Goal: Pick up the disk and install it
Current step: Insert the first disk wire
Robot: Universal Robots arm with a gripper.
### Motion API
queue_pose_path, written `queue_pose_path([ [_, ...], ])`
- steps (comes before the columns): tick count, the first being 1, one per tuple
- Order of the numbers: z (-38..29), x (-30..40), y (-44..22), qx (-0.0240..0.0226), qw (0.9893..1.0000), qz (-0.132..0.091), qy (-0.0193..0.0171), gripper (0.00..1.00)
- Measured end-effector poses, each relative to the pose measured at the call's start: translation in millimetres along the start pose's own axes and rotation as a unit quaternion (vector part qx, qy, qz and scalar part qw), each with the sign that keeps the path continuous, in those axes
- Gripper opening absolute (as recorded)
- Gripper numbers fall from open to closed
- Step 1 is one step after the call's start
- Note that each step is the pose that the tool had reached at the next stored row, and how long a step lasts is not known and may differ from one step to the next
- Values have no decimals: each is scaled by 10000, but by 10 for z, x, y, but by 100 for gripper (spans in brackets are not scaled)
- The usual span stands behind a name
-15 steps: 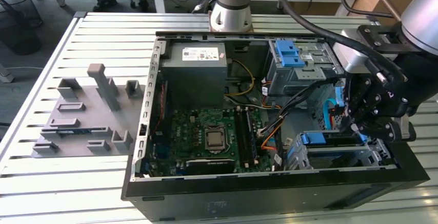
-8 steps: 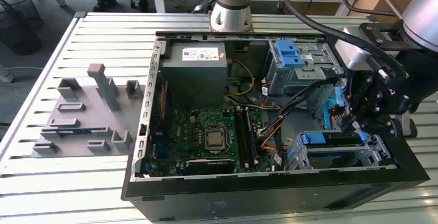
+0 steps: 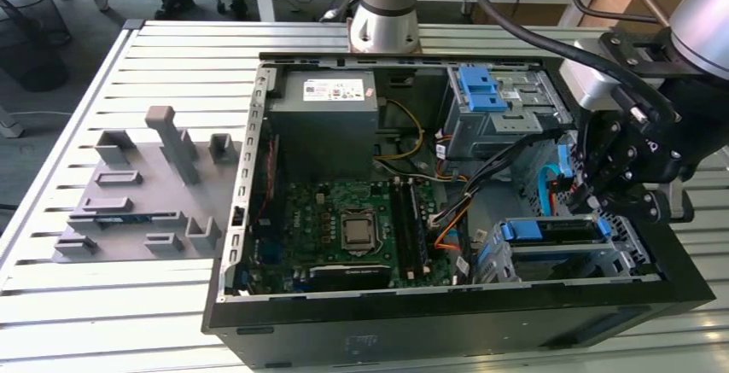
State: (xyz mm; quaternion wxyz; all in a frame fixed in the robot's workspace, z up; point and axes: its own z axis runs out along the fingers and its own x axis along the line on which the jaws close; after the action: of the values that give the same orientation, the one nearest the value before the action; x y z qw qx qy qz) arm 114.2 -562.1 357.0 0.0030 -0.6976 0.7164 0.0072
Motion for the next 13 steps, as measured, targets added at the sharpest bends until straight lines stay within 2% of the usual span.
queue_pose_path([
  [11, 0, -18, -10, 0, 10000, 0, 0, 11],
  [13, 0, -18, -11, 18, 10000, -1, 0, 11],
])
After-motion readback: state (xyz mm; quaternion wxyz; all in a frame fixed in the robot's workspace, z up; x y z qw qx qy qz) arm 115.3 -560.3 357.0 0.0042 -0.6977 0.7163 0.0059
